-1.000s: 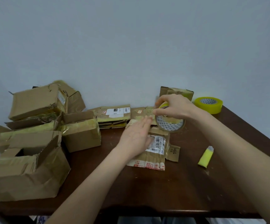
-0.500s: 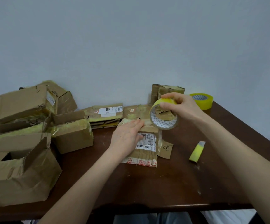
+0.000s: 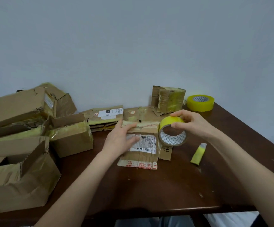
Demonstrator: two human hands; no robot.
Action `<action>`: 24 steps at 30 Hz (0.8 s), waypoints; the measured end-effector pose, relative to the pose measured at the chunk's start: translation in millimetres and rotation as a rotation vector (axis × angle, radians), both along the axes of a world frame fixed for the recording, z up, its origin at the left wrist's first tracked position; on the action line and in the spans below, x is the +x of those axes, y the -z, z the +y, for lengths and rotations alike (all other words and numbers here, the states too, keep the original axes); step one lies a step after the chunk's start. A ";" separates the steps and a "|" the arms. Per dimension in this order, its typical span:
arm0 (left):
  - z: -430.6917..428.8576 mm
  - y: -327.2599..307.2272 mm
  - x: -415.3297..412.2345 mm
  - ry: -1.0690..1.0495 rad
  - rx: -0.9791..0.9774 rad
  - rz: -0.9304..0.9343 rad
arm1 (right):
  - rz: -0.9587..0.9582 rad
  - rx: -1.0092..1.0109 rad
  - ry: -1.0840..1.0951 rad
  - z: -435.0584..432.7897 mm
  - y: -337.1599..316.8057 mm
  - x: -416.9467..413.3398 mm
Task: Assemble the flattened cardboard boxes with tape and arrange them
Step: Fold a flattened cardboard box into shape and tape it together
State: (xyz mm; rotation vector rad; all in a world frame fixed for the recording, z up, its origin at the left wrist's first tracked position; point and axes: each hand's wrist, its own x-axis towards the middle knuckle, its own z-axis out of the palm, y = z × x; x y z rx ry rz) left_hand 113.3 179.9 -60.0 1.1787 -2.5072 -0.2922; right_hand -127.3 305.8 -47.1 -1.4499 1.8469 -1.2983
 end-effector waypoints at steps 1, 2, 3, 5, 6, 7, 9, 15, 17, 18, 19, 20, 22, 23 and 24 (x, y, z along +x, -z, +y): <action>-1.1 0.3 1.2 -0.006 0.028 0.081 | -0.026 -0.012 -0.012 -0.5 4.3 0.2; -1.2 1.5 1.9 -0.019 0.033 0.158 | -0.049 -0.034 -0.014 -2.4 8.1 1.2; -2.2 3.9 2.8 -0.033 0.041 0.243 | -0.064 -0.055 0.003 -5.7 11.5 2.6; -3.9 5.1 5.9 -0.071 0.126 0.340 | -0.056 -0.088 0.063 -15.4 17.9 6.2; -6.4 5.2 7.4 -0.094 0.169 0.314 | -0.049 -0.094 0.087 -19.9 20.7 8.3; -10.8 4.5 9.4 -0.118 0.140 0.202 | -0.051 -0.097 0.099 -23.1 22.3 10.9; -14.6 -4.5 10.8 -0.146 -0.139 -0.123 | -0.083 -0.097 0.093 -28.5 24.3 13.1; -10.5 -12.7 -19.8 0.111 -0.335 -0.256 | -0.093 -0.065 0.051 -37.1 22.6 11.1; -10.5 -3.9 -18.3 0.069 -0.364 -0.226 | -0.088 -0.083 0.040 -39.2 22.0 12.8; -9.9 0.1 -17.2 0.059 -0.378 -0.188 | -0.078 -0.092 0.038 -40.1 21.8 14.5; -8.5 2.3 -16.6 0.062 -0.385 -0.151 | -0.057 -0.099 0.036 -40.9 21.2 17.1; -7.6 2.8 -15.9 0.075 -0.389 -0.128 | -0.033 -0.106 0.037 -42.4 20.3 19.1; -13.0 0.3 -13.9 0.092 -0.402 -0.178 | -0.006 -0.117 0.026 -44.6 15.8 21.5; -16.8 -1.7 -10.5 0.075 -0.389 -0.234 | -0.014 -0.114 0.011 -44.7 13.4 22.0; -21.6 -3.9 -4.8 0.035 -0.341 -0.280 | -0.027 -0.110 0.000 -45.0 12.0 21.5</action>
